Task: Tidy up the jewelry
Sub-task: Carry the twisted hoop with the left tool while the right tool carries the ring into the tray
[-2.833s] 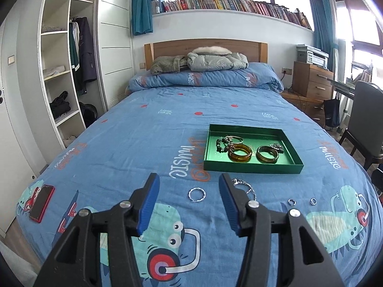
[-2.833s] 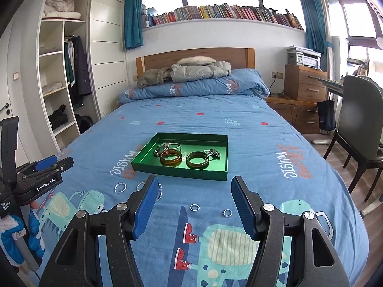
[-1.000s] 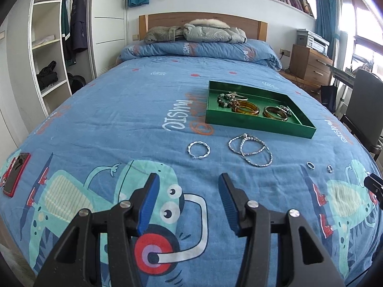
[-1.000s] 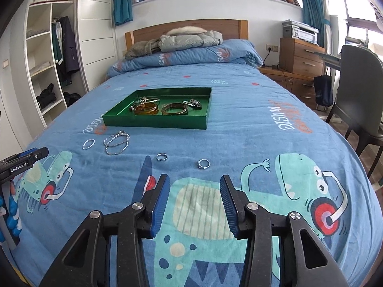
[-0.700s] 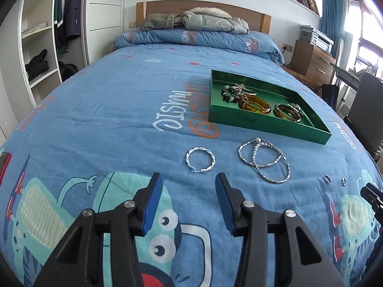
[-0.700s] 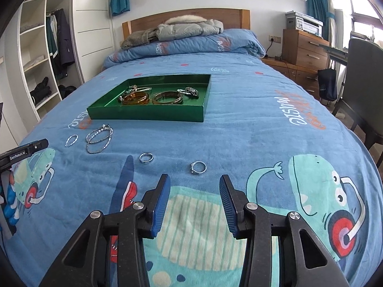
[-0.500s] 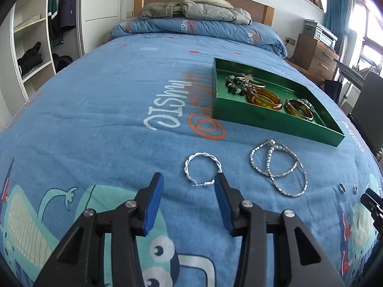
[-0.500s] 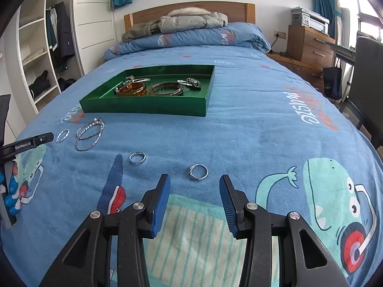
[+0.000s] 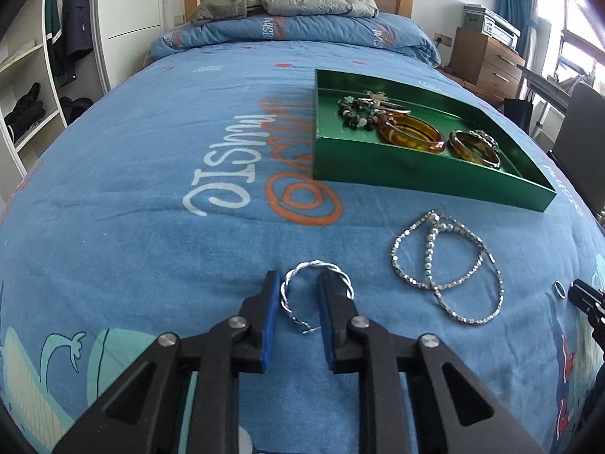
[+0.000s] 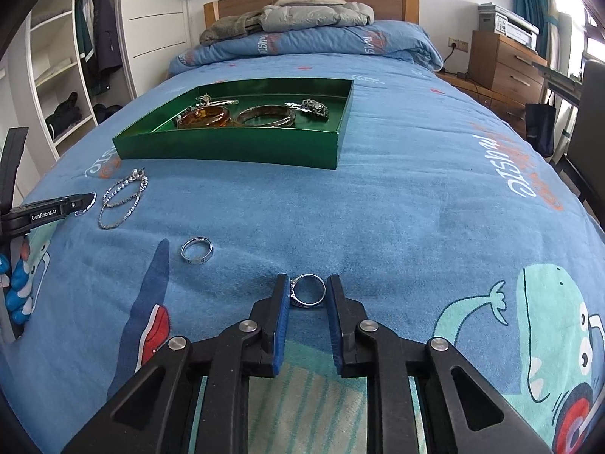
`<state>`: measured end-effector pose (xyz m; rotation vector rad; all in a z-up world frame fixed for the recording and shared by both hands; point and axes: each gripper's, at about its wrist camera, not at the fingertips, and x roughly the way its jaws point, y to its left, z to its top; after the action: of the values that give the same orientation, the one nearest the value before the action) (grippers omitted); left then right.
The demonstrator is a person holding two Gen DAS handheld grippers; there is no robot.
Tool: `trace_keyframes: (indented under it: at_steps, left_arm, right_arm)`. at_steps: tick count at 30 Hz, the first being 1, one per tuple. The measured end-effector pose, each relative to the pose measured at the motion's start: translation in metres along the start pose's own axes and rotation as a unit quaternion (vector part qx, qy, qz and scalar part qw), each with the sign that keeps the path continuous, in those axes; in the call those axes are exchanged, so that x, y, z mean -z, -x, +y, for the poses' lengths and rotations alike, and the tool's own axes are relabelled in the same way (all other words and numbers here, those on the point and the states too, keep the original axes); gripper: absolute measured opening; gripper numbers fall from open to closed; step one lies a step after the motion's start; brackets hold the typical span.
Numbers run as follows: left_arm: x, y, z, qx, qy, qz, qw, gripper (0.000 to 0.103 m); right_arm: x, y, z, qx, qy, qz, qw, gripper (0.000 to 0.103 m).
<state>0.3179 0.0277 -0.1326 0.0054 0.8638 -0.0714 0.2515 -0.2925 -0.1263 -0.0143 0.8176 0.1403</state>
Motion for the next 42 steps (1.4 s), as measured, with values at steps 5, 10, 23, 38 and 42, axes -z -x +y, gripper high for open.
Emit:
trace_keyframes:
  at_steps: [5, 10, 23, 38, 42]
  left_arm:
    - [0.0, 0.004, -0.003, 0.013, -0.002, 0.003, 0.9999, 0.005]
    - [0.007, 0.016, -0.007, 0.015, -0.005, -0.003, 0.9999, 0.004]
    - [0.006, 0.08, -0.01, 0.016, -0.016, -0.049, 0.9986, 0.004]
    - [0.028, 0.171, -0.015, 0.024, -0.016, -0.097, 0.9949, 0.004]
    - [0.036, 0.192, -0.016, 0.027, -0.015, -0.107, 0.9937, 0.004]
  right_arm:
    - [0.0, 0.003, -0.004, -0.008, -0.008, -0.001, 1.0, 0.019]
    - [0.002, 0.011, -0.007, -0.007, -0.017, -0.009, 1.0, 0.019]
    - [0.001, 0.059, -0.004, -0.002, -0.028, -0.049, 0.998, 0.019]
    - [0.004, 0.152, 0.028, -0.012, -0.014, -0.113, 0.993, 0.019]
    - [0.011, 0.175, 0.037, -0.016, -0.008, -0.125, 0.992, 0.019]
